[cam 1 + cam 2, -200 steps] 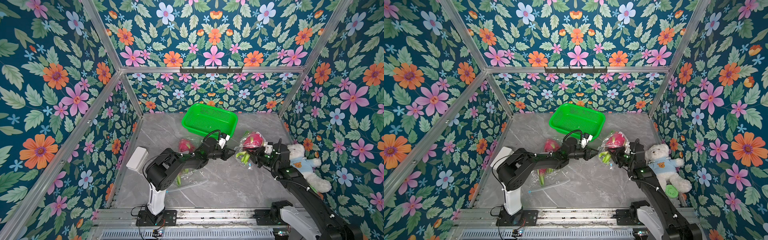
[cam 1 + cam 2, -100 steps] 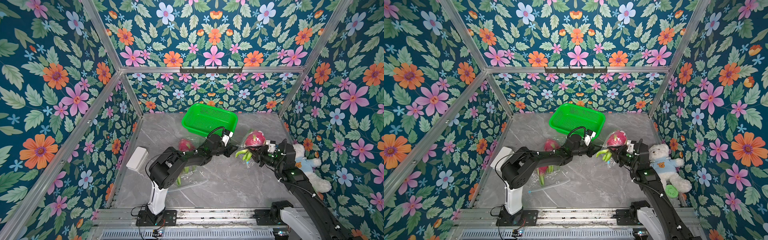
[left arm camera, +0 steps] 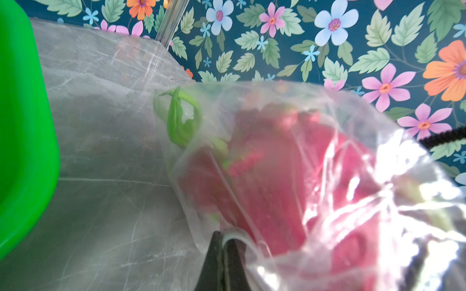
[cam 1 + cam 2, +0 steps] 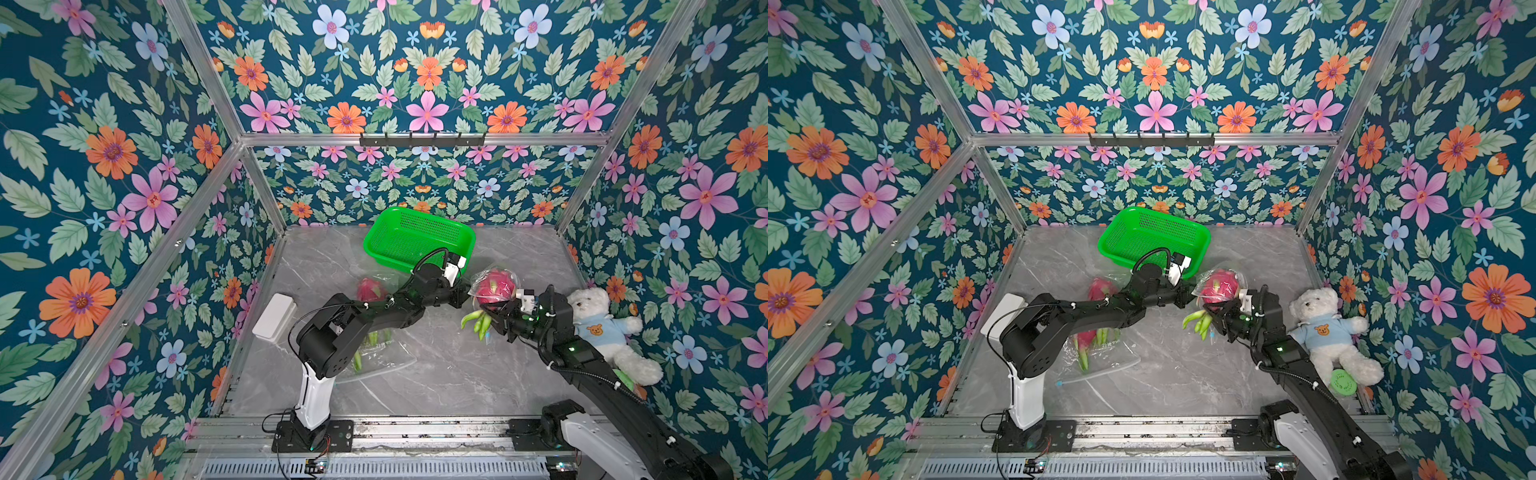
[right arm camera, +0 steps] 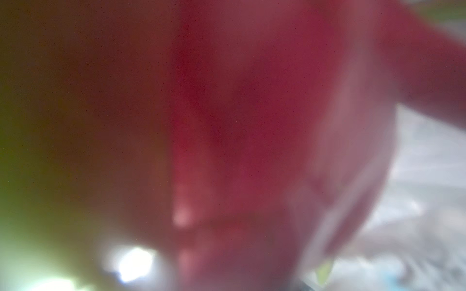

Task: Open the zip-top bag and take out the dragon fruit
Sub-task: Pick up the dragon fruit from the zipper food storage bag.

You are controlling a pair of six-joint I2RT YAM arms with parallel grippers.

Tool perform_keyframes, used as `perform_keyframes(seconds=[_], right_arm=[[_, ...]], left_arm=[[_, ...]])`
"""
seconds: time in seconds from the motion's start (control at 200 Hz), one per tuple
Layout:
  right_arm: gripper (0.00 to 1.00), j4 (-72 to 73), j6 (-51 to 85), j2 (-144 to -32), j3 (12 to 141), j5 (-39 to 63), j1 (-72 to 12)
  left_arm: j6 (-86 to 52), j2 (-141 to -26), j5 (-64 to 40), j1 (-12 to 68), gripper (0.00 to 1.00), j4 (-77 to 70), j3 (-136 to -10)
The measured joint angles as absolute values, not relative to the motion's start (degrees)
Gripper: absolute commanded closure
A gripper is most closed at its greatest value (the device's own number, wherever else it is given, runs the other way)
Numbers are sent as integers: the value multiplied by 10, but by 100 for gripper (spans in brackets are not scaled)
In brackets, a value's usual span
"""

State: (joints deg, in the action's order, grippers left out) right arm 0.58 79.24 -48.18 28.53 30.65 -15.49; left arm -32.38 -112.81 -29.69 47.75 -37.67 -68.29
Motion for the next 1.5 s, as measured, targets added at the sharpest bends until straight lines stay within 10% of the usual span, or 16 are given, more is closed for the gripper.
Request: perform_keyframes(seconds=[1.01, 1.195, 1.5], right_arm=[[92, -2, 786, -594, 377, 271, -255], [91, -83, 732, -571, 432, 296, -243], [92, -116, 682, -525, 402, 313, -197]], left_arm=[[-301, -1264, -303, 439, 100, -262, -893], [-298, -1207, -292, 433, 33, -266, -849], [-286, -1059, -280, 412, 1, -264, -716]])
